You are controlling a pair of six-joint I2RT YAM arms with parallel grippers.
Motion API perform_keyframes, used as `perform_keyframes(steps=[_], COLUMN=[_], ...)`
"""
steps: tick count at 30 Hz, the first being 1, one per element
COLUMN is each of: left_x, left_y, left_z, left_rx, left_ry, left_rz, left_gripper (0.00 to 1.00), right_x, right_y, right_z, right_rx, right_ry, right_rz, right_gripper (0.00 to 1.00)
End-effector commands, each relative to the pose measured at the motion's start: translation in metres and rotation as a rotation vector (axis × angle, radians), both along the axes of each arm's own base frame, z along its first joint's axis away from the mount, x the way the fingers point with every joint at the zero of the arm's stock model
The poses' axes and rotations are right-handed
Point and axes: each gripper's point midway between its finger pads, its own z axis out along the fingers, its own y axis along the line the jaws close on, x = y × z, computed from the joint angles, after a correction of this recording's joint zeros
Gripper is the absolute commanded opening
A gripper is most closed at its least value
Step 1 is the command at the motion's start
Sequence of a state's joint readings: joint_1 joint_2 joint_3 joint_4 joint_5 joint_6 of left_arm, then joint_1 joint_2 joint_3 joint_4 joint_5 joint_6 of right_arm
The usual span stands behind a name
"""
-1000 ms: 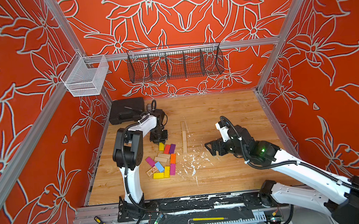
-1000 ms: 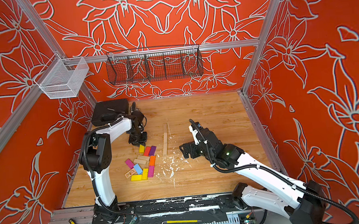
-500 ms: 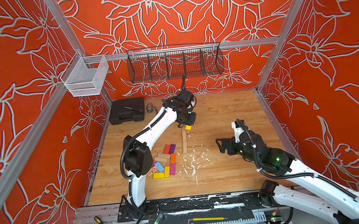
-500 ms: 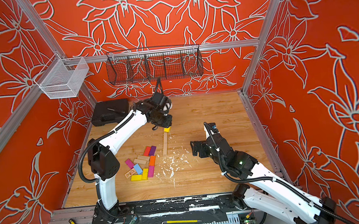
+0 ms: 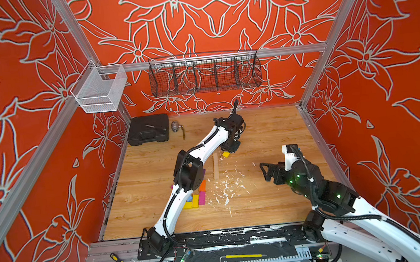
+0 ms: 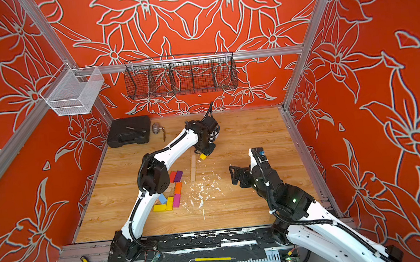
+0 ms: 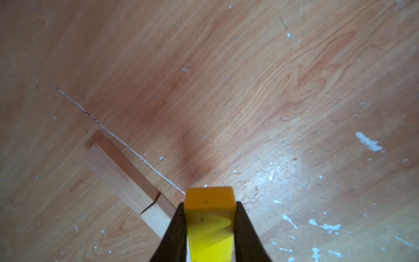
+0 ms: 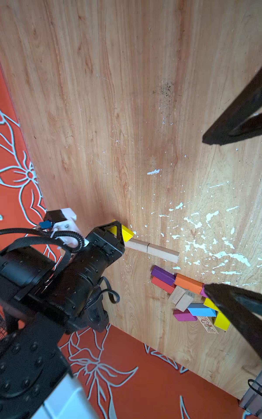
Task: Assemble the letter k with building blocks
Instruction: Assemble the building block at the center of the board.
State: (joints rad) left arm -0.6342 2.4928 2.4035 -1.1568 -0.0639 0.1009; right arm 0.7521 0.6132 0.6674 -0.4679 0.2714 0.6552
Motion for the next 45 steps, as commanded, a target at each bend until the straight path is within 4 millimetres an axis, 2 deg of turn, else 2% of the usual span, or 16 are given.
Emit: perform_keyframes(steps=[1, 8, 18, 25, 30, 35, 40, 45], left_x=[-0.001, 0.007, 0.010, 0.010, 0.012, 0.008, -0.004, -0.007], left_y=[0.005, 0.009, 0.008, 0.010, 0.008, 0.005, 0.006, 0.014], left_z=[-0.005, -0.028, -0.040, -0.046, -0.036, -0.008, 0.008, 0.016], left_rx=[0.048, 0.101, 0.103, 0.107, 0.085, 0.021, -0.029, -0.017], left_ry=[0.009, 0.005, 0.010, 0.024, 0.012, 0.002, 0.030, 0.031], left_rz=[-0.050, -0.055, -0.064, -0.058, -0.042, 0.023, 0.122, 0.171], left_gripper=[0.18, 0.20, 0.29, 0.42, 0.43, 0.43, 0.43, 0.43], right_x=[0.001, 0.001, 0.000, 0.001, 0.001, 0.001, 0.000, -0.003], right_y=[-0.004, -0.003, -0.005, -0.005, -0.005, -0.004, -0.003, 0.013], right_z=[-0.005, -0.006, -0.007, -0.005, -0.005, -0.006, -0.005, -0.004], right_rx=[-0.011, -0.013, -0.010, -0.007, -0.007, -0.001, 0.005, 0.002], right_ry=[0.013, 0.021, 0.022, 0.020, 0.019, 0.025, 0.026, 0.042], right_rz=[-0.024, -0.022, -0.032, -0.034, -0.034, -0.035, -0.028, 0.064], right_gripper=[0.97, 0.97, 0.97, 0.97, 0.97, 0.97, 0.97, 0.97])
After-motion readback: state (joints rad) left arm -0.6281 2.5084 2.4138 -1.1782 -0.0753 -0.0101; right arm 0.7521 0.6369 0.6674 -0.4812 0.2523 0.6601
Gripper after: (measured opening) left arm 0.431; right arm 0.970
